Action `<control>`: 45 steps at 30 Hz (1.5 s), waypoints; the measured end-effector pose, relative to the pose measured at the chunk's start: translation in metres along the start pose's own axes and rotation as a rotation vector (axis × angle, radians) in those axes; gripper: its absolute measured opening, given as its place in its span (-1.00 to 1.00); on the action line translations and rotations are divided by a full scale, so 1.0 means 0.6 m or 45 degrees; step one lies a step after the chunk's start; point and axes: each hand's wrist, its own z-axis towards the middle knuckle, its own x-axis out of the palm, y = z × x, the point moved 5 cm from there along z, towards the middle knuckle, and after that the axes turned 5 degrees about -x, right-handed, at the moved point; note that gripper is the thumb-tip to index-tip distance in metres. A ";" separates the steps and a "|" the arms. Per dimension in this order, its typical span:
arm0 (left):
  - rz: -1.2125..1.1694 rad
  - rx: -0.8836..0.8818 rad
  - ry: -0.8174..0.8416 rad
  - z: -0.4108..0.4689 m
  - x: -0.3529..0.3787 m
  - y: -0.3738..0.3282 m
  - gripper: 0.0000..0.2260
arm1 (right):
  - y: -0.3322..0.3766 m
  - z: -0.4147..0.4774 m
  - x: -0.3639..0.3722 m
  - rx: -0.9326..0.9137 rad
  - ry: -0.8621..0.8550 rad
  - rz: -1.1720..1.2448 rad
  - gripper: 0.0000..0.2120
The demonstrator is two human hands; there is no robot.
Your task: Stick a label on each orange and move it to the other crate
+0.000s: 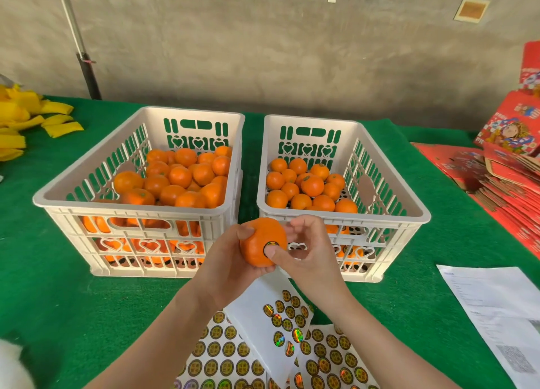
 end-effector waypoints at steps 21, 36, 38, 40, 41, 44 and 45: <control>2.090 0.612 -0.518 0.198 0.089 -0.109 -0.84 | -0.061 0.303 -0.174 0.235 -0.096 -0.673 -0.39; 2.188 0.739 -0.641 0.225 0.057 -0.102 -0.81 | -0.106 0.349 -0.197 -0.137 -0.268 -0.865 -0.69; 2.165 0.731 -0.638 0.223 0.058 -0.103 -0.84 | -0.014 0.263 -0.154 -0.610 -0.314 -0.488 -0.89; 2.169 0.756 -0.603 0.218 0.064 -0.103 -0.84 | 0.011 0.162 -0.102 -0.825 -0.005 -0.303 -0.91; 2.154 0.788 -0.595 0.213 0.066 -0.103 -0.84 | -0.004 0.117 -0.075 -0.732 0.201 -0.264 -0.85; 2.061 0.934 -0.639 0.188 0.076 -0.104 -0.83 | -0.127 0.037 -0.027 -0.050 0.670 -0.548 -0.77; 2.022 0.981 -0.639 0.180 0.079 -0.103 -0.81 | -0.175 0.020 -0.029 0.187 0.736 -0.650 -0.81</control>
